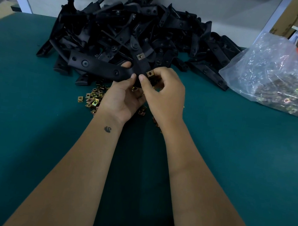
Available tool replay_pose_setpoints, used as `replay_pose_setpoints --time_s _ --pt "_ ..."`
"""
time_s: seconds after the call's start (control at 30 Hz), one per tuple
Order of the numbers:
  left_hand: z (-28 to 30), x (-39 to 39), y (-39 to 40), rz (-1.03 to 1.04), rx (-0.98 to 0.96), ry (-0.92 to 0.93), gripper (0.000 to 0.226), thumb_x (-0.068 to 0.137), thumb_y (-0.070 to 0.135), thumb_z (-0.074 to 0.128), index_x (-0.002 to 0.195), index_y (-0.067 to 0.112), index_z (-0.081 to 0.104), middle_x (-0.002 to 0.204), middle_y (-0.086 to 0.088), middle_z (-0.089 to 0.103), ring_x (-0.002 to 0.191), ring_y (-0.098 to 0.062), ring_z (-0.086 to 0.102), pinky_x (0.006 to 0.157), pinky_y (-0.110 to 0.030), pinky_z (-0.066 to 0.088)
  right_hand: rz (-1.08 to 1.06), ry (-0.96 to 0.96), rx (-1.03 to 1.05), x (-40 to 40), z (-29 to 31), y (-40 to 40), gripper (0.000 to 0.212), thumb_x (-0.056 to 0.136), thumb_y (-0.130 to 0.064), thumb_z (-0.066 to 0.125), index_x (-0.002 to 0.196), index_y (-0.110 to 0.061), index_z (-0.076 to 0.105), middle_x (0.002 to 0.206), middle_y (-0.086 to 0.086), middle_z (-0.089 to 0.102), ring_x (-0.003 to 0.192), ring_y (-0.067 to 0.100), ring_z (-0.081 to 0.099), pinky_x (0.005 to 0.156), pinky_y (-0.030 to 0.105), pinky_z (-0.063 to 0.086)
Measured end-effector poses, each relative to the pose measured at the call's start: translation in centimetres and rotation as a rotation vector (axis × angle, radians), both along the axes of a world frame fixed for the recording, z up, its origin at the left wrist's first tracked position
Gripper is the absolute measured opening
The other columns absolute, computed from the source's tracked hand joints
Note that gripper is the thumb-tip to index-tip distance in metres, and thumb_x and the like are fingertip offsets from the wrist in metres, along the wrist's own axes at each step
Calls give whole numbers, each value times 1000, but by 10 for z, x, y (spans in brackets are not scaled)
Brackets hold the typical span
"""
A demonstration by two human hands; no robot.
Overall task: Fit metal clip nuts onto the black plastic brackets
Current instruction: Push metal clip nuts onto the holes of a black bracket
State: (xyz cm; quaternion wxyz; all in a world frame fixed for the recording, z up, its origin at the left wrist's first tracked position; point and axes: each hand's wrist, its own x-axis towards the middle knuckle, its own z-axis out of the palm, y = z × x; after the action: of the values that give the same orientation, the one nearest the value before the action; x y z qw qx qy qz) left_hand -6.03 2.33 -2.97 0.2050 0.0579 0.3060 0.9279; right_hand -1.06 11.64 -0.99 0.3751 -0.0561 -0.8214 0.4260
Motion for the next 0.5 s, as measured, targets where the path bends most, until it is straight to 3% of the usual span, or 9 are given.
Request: replay_pose_setpoints --time_s 0.5 --pt "-2 -3 -1 -22 35 -3 31 101 6 45 113 31 59 100 -5 76 87 -24 74 75 -43 60 18 26 81 2 1 0 18 86 -25 71 82 -9 67 82 -5 62 76 12 58 69 39 50"
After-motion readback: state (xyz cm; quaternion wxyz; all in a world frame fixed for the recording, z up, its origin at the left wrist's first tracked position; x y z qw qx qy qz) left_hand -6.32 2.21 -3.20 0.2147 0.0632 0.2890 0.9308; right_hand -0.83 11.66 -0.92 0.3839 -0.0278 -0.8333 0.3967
